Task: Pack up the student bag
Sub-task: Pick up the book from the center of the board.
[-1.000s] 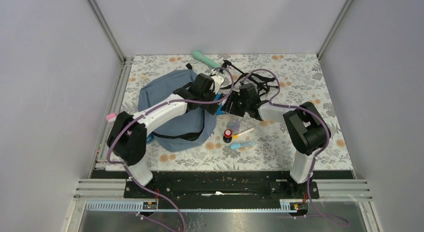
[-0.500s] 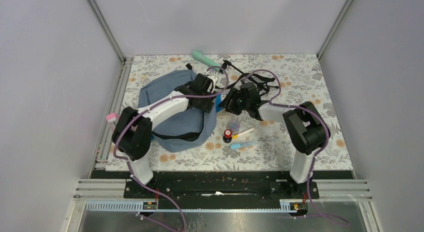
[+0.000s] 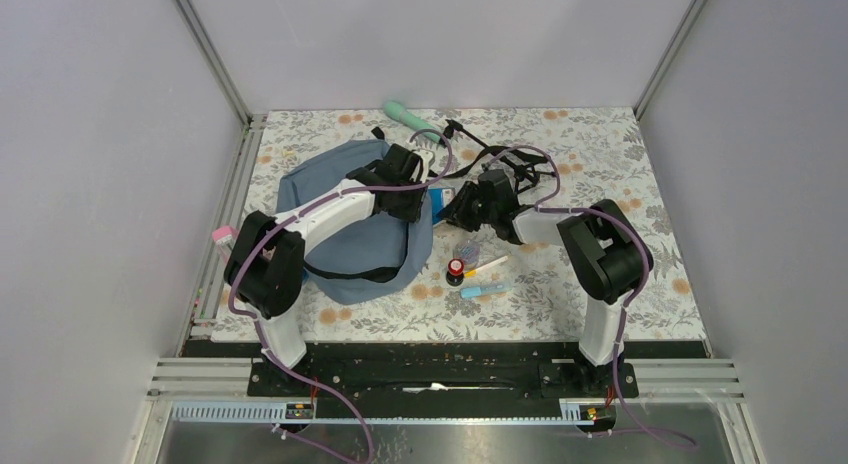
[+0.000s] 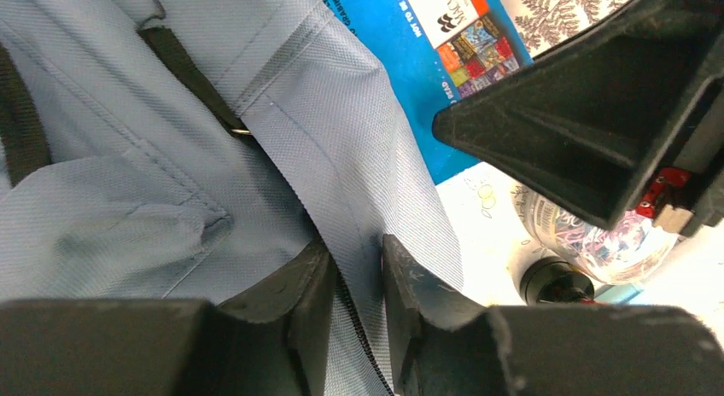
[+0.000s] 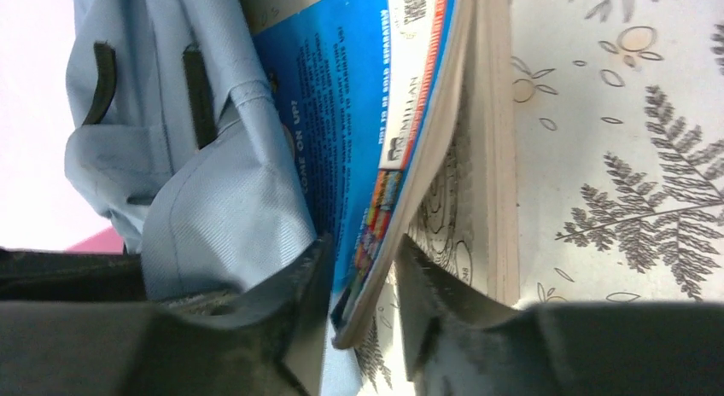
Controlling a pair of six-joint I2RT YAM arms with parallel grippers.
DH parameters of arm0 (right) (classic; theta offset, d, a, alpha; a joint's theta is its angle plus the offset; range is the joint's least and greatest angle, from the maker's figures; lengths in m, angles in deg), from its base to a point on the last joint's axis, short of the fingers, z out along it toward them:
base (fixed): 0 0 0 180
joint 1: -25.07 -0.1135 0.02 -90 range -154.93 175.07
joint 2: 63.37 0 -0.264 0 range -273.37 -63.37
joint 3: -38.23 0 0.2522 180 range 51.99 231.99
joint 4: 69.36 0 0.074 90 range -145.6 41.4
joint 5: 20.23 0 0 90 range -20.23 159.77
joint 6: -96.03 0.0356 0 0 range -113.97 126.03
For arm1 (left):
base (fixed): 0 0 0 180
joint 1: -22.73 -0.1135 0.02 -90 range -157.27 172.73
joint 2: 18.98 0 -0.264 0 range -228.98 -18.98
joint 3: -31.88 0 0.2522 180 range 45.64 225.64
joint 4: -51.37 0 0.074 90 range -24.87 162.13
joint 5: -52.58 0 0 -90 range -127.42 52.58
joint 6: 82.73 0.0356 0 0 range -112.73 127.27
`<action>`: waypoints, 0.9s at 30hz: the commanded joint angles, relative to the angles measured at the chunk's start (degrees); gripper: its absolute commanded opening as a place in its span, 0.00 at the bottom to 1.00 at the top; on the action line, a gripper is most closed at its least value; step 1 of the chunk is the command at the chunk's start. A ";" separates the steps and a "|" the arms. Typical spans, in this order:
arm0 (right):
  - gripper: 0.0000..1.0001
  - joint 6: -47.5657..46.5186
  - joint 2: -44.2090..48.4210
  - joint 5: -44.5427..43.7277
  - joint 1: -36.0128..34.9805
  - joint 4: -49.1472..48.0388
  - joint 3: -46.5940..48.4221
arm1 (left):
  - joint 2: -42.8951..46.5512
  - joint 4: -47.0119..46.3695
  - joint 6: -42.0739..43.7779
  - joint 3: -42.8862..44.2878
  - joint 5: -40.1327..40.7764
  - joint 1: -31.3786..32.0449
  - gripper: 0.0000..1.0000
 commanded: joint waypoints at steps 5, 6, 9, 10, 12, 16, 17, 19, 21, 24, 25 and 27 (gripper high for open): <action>0.05 -1.81 7.41 -9.87 -0.96 -5.33 -3.55 | 2.20 -0.76 -0.36 1.58 0.27 0.23 0.24; 0.00 -2.59 8.48 -10.85 -0.99 -5.00 -3.59 | 2.83 -1.00 -0.29 1.47 0.82 0.26 0.24; 0.00 -5.29 11.83 -13.27 -1.00 -4.19 -3.60 | 5.37 -2.31 0.26 0.58 1.64 0.27 0.24; 0.00 -6.12 12.79 -13.85 -1.00 -3.74 -3.46 | 6.49 -3.06 0.47 -0.09 1.68 0.25 0.25; 0.00 -7.96 14.88 -14.49 -0.95 -2.37 -2.88 | 9.06 -4.35 0.88 -1.08 2.39 0.27 0.27; 0.00 -12.46 18.37 -14.57 -0.96 0.72 -0.86 | 14.12 -5.82 1.95 -2.29 4.99 0.27 0.45; 0.00 -13.59 19.18 -14.59 -0.96 1.45 -0.40 | 15.37 -6.02 2.25 -2.51 5.25 0.24 0.53; 0.00 -16.92 20.68 -14.07 -0.91 2.10 0.70 | 18.32 -6.45 3.01 -2.76 5.30 0.27 0.65; 0.00 -20.91 22.05 -12.56 -0.97 3.39 2.19 | 20.94 -6.83 3.93 -2.83 4.57 0.28 0.78; 0.00 -27.24 23.66 -9.00 -0.96 5.44 4.86 | 25.26 -8.50 4.90 -3.35 2.32 -0.17 0.95; 0.00 -29.53 24.19 -7.22 -0.96 6.38 5.96 | 26.98 -9.14 5.11 -3.84 0.31 -0.43 0.97; 0.00 -33.32 25.14 -4.26 -0.94 10.01 8.71 | 30.90 -10.66 5.74 -5.27 -4.46 -1.25 0.99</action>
